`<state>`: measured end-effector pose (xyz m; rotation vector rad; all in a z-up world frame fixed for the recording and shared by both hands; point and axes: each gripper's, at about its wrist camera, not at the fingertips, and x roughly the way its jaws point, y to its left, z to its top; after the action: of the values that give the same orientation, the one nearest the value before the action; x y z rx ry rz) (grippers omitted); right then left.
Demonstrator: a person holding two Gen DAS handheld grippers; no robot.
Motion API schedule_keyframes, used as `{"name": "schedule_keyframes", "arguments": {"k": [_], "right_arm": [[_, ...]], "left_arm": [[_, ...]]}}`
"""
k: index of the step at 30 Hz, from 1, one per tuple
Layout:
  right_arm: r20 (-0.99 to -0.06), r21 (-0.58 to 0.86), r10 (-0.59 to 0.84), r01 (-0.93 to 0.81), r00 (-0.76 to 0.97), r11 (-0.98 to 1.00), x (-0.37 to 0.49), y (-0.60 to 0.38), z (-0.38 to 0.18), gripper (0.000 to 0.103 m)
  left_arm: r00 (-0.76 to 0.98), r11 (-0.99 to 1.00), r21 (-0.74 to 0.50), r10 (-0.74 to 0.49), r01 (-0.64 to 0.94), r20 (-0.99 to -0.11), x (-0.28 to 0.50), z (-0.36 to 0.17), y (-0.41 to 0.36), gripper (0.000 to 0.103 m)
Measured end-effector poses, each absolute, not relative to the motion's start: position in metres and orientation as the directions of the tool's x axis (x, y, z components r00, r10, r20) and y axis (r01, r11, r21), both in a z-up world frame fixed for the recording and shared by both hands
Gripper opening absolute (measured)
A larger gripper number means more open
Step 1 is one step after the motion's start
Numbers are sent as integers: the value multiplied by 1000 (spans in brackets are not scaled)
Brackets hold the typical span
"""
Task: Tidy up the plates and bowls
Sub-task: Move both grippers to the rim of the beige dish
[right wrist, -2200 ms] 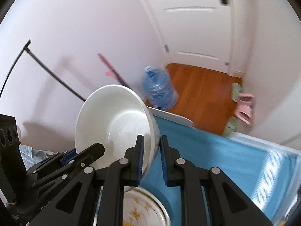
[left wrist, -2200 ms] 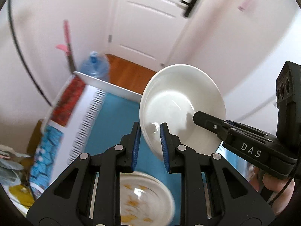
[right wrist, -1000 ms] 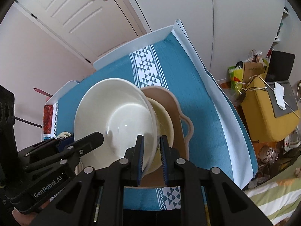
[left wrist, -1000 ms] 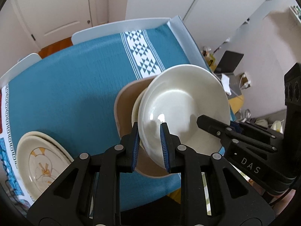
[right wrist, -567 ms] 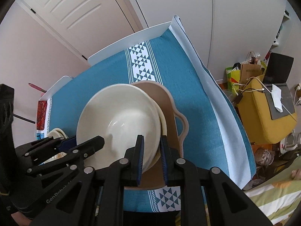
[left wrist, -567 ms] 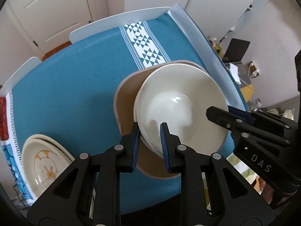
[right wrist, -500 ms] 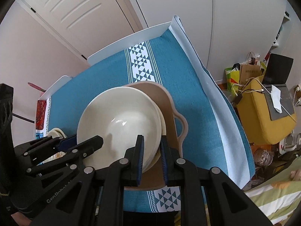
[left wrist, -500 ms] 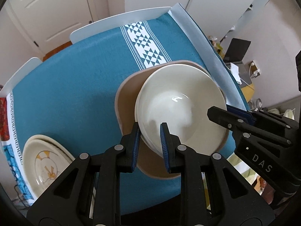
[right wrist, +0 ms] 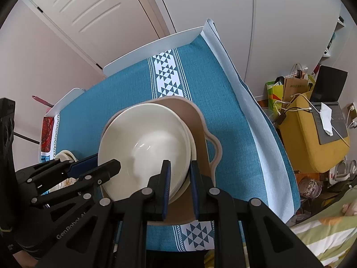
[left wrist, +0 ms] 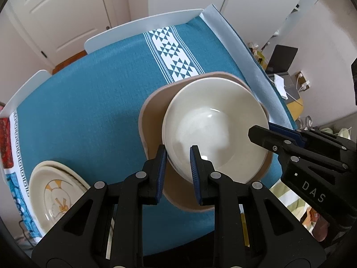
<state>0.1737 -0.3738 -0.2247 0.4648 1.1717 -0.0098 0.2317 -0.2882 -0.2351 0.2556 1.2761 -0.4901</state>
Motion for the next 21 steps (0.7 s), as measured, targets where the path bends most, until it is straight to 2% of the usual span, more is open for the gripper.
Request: {"name": "schedule_keyframes", "arguments": {"k": [7, 9, 10, 11, 12, 13, 14, 15, 18, 21], "right_arm": [[-838, 385, 244, 213, 488, 898, 166, -380, -191, 16], [-822, 377, 232, 191, 519, 907, 164, -380, -176, 16], [-811, 369, 225, 173, 540, 913, 162, -380, -167, 17], [-801, 363, 220, 159, 557, 918, 160, -380, -160, 22], [-785, 356, 213, 143, 582, 923, 156, -379, -151, 43], [-773, 351, 209, 131, 599, 927, 155, -379, -146, 77], [-755, 344, 205, 110, 623, 932, 151, -379, -138, 94], [-738, 330, 197, 90, 646, 940, 146, -379, -132, 103], [-731, 276, 169, 59, 661, 959, 139, -380, -123, 103], [-776, 202, 120, 64, 619, 977, 133, -383, -125, 103]], "left_arm": [[332, 878, -80, -261, 472, -906, 232, -186, -272, 19], [380, 884, -75, -274, 462, -883, 231, -169, -263, 34], [406, 887, -67, -275, 458, -872, 230, -161, -259, 63], [442, 892, -52, -273, 450, -854, 228, -152, -254, 96], [488, 898, -34, -270, 439, -830, 225, -144, -249, 103], [538, 903, -15, -270, 430, -799, 221, -135, -242, 103], [562, 903, 2, -266, 429, -783, 219, -129, -238, 103], [576, 902, 25, -254, 431, -777, 217, -124, -234, 103], [598, 902, 64, -228, 427, -769, 213, -118, -223, 103], [570, 898, 55, -229, 437, -789, 208, -124, -212, 103]]}}
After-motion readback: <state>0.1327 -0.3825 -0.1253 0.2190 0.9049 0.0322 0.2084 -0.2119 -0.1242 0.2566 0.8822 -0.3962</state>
